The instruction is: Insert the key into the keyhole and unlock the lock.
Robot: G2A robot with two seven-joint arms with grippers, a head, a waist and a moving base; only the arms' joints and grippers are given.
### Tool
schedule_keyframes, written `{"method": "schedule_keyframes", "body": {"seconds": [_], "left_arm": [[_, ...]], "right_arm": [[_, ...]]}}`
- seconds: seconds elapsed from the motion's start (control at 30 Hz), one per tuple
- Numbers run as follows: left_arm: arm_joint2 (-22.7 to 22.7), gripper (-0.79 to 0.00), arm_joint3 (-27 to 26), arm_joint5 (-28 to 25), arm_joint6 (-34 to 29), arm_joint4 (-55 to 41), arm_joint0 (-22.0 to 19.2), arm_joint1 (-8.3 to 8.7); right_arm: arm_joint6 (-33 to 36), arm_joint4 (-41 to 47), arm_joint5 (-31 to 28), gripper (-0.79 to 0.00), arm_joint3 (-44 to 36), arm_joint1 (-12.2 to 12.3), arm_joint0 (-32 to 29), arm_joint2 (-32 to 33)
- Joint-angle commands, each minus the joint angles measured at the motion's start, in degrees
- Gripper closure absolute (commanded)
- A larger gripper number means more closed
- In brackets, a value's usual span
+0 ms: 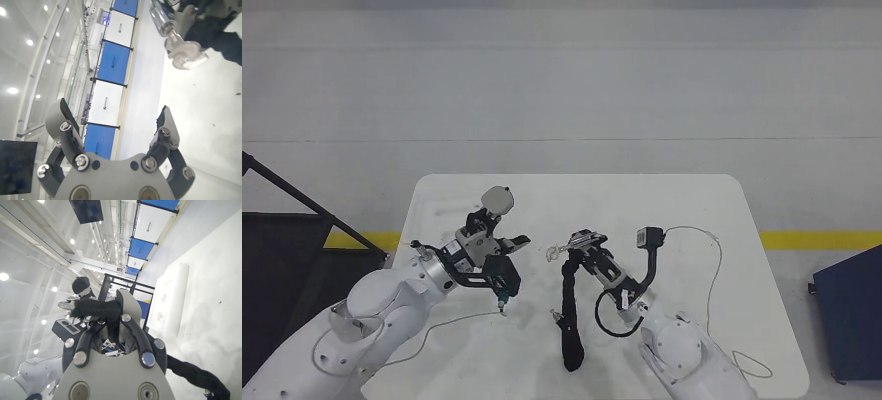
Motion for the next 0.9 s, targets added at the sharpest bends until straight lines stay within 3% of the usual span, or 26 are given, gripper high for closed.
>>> {"method": "schedule_keyframes", "body": {"seconds": [0.0, 0.23, 0.47, 0.67, 0.87], "left_arm": [[-2.69, -0.785, 0.47, -2.86, 1.3, -4.8, 0.57, 0.24], [-12.27, -0.785, 2.22, -9.27, 5.13, -21.69, 5.23, 0.84], [-21.52, -0.785, 4.78, -14.91, 10.15, -37.6, 13.23, 1.07], [-21.52, -0.785, 4.78, -14.91, 10.15, -37.6, 13.23, 1.07], [-21.52, -0.785, 4.78, -14.91, 10.15, -37.6, 13.23, 1.07]], "right_arm": [[-0.25, -1.07, 0.02, 0.0, -0.4, 0.15, 0.34, 1.64], [4.06, -5.39, 3.39, 0.0, -2.8, 1.12, 1.81, 8.04], [12.04, -12.98, 9.14, 0.0, -1.02, 1.9, 7.24, 11.78], [19.12, -15.67, 13.49, 0.0, 4.32, 1.69, 12.4, 9.34], [21.1, -17.25, 15.72, 0.0, 11.34, 0.51, 16.97, 3.43]]}}
